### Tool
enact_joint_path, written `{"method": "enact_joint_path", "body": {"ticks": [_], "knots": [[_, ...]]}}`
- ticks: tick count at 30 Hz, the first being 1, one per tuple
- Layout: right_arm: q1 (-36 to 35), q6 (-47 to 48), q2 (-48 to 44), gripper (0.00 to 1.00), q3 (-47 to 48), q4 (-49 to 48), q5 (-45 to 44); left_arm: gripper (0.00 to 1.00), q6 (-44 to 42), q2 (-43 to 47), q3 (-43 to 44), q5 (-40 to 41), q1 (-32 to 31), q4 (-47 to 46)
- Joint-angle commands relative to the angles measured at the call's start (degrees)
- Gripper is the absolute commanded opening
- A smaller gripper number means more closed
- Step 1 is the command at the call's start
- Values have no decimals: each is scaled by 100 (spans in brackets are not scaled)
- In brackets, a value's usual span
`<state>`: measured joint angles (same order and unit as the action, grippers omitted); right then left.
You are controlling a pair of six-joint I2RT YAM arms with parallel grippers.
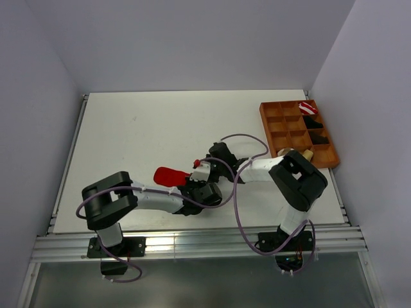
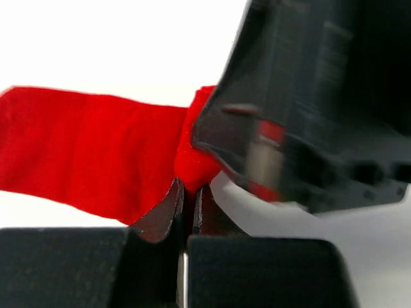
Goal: Roll the socks
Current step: Roll the sock at the center of the board.
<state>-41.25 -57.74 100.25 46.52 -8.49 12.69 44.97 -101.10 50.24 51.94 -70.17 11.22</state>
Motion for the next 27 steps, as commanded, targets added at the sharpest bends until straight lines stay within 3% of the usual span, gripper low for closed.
{"method": "enact_joint_path", "body": {"ticks": [1, 9, 12, 18, 27], "knots": [[-58, -36, -356, 16, -327, -503, -223, 0, 345, 441, -514, -1237, 222, -199], [-49, 8, -971, 54, -785, -1216, -522, 0, 688, 1592, -1524, -2732, 890, -1069], [-58, 17, -928, 62, -820, -1277, -443, 0, 1004, 1927, -1963, -3391, 1285, -1657], [-111, -80, -788, 64, -970, -1594, -293, 0, 1513, 2191, -2571, -4217, 1778, -2343], [-374, -194, -410, 64, -812, -1568, -161, 0, 1804, 2296, -2967, -4588, 2042, -2880]]}}
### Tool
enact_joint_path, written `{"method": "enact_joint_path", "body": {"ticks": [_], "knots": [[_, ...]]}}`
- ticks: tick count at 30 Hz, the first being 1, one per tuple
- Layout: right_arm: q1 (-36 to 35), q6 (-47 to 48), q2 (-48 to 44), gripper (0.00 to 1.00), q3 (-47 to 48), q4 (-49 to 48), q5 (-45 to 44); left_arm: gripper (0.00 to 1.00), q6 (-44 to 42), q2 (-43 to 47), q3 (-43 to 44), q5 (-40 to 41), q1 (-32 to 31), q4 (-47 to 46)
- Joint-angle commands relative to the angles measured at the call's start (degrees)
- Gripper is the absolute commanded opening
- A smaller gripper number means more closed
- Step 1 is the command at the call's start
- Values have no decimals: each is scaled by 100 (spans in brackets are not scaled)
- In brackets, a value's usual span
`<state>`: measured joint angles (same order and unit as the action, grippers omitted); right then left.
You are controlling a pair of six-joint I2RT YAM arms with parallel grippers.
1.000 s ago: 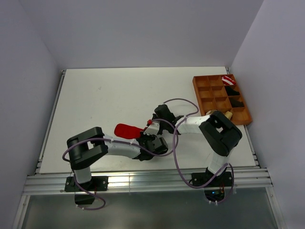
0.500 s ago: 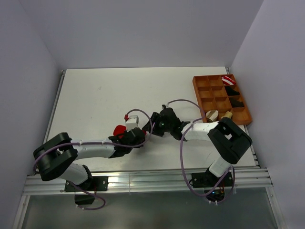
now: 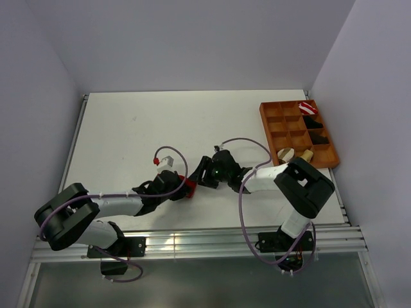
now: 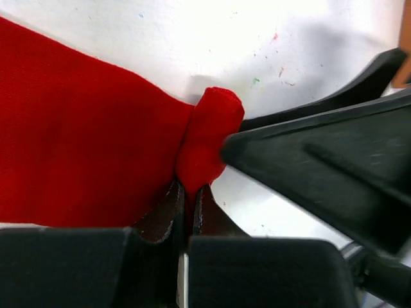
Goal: Roll the socks
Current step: Roll the sock at the center of the board.
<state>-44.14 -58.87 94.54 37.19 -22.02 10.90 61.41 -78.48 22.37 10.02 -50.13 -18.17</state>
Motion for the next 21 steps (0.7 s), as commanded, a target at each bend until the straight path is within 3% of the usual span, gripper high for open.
{"method": "enact_joint_path", "body": {"ticks": [1, 7, 10, 17, 20, 21], "knots": [[-86, -98, 205, 64, 139, -189, 9, 1, 187, 69, -207, -457, 47, 16], [-148, -177, 459, 62, 271, 49, -17, 0, 284, 96, -488, -738, 196, -467], [-156, -177, 583, 56, 324, 154, -8, 0, 302, 0, -567, -852, 275, -590], [-148, 33, 601, 21, 534, 794, -35, 2, 126, -220, -480, -941, 416, -494], [-148, 218, 557, 3, 658, 1128, -131, 18, 3, -378, -383, -949, 451, -398], [-148, 262, 539, 0, 667, 1182, -166, 36, -23, -405, -356, -949, 469, -363]]}}
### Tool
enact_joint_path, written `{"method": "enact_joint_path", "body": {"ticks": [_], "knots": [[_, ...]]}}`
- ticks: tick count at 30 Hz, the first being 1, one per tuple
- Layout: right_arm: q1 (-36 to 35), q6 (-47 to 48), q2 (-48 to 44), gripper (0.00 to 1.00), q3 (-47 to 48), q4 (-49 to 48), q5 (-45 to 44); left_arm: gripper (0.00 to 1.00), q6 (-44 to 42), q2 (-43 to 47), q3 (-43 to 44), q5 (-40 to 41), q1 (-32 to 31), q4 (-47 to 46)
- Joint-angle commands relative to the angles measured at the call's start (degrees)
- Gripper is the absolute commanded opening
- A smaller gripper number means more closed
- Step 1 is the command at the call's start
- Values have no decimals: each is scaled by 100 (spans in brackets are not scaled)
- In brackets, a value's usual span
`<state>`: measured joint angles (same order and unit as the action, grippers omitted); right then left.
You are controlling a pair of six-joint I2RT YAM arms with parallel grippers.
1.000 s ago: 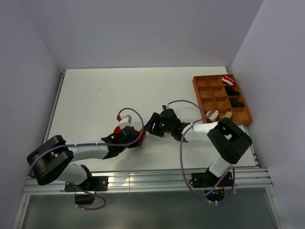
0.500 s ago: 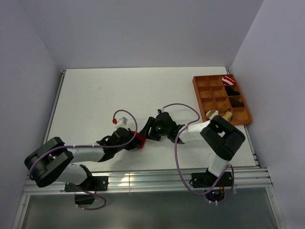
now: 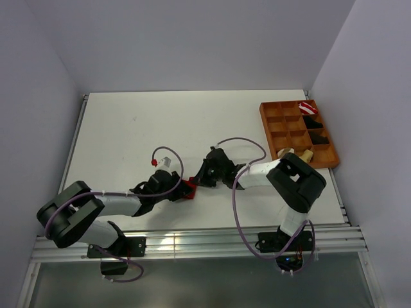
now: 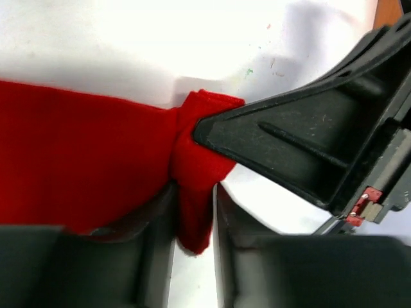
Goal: Roll the socks
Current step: Roll the sock at the center of the board.
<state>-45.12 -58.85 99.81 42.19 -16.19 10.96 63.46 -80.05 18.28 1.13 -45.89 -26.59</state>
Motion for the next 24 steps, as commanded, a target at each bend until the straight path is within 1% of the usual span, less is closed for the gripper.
{"method": "enact_joint_path", "body": {"ticks": [1, 3, 5, 10, 14, 19, 24], "knots": [[-40, 295, -14, 0, 201, 651, -199, 43, -238, -274, 96, -51, 54, 523], [-49, 383, -40, 0, 219, 739, -235, 55, -273, -265, 123, 45, 89, 716], [-14, 479, -49, 0, 236, 801, -244, 56, -325, -134, 140, 98, 159, 839], [82, 655, -146, 0, 158, 757, -173, 58, -484, 287, 88, 160, 572, 1077], [135, 848, -260, 0, 140, 845, -226, 59, -624, 306, 167, 134, 879, 1138], [223, 919, -313, 0, 166, 924, -296, 58, -879, -27, 491, 72, 1231, 1138], [232, 1007, -392, 0, 122, 634, -191, 56, -915, -502, 703, -59, 1433, 963]]}}
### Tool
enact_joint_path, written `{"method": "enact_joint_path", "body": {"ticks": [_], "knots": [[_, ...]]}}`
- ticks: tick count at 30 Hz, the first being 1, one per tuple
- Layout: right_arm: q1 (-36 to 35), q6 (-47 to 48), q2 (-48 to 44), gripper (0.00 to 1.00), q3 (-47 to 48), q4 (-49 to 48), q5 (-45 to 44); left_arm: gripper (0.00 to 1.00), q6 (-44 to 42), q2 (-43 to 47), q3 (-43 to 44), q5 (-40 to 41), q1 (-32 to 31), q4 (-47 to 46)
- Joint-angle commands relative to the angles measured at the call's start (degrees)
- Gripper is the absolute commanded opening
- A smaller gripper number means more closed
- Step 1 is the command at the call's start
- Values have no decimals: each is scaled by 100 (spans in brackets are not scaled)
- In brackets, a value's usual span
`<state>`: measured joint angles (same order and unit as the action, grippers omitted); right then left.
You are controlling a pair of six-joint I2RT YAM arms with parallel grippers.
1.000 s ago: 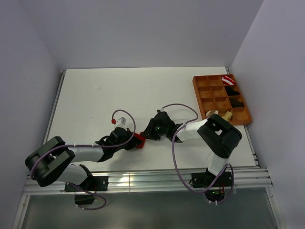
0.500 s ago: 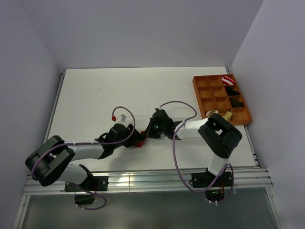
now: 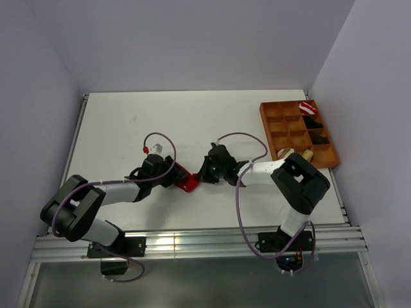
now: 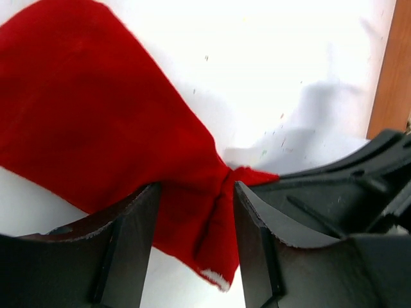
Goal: Roll the socks
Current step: Roll the sock at the center of the board.
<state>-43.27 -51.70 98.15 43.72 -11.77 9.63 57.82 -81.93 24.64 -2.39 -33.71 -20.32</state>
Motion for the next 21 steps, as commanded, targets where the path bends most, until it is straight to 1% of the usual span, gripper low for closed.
{"method": "enact_joint_path", "body": {"ticks": [1, 5, 7, 12, 15, 17, 20, 21], "knots": [[46, 310, -261, 0, -22, 184, -40, 55, -333, -428, 76, 292, 225, 266], [46, 573, -428, 0, -162, -193, 92, 53, -298, -666, 102, 213, 234, 107], [46, 652, -481, 0, -163, -194, 31, 53, -307, -797, 181, 213, 269, 89], [46, 715, -306, 0, 66, 271, -277, 54, -517, -974, 348, 213, 348, -86], [46, 521, -139, 0, 189, 491, -383, 54, -728, -790, 269, 178, 348, -341], [46, 407, 2, 0, 294, 649, -426, 55, -886, -483, 85, 151, 339, -533], [46, 371, 178, 0, 479, 921, -488, 55, -1193, 106, -135, 213, 261, -492], [46, 363, 213, 0, 531, 1009, -506, 55, -1273, 264, -153, 439, 208, -413]]}}
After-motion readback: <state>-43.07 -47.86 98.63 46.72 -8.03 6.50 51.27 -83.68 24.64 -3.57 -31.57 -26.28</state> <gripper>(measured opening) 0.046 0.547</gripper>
